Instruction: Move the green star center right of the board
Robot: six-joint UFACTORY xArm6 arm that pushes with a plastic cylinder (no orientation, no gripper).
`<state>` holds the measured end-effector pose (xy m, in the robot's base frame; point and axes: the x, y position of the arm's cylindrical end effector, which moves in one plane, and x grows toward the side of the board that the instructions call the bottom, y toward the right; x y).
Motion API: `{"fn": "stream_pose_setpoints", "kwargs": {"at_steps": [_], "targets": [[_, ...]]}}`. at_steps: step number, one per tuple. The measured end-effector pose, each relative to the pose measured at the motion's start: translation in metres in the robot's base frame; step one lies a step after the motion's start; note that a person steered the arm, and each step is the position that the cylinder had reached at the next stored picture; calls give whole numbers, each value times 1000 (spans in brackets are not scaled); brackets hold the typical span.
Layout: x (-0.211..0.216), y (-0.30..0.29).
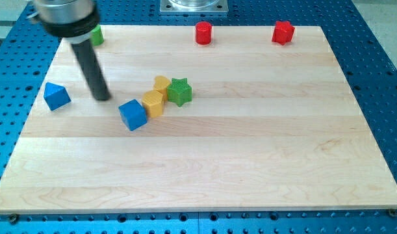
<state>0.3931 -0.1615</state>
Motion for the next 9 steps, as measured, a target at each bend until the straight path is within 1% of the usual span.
{"fn": "stream_pose_setpoints", "kwargs": {"at_steps": [1, 4, 5, 6, 7, 8, 9], "targets": [[-32, 3], [-40, 7], [-79, 6], [-71, 30], [-32, 66], [-8, 61], [19, 151]]}}
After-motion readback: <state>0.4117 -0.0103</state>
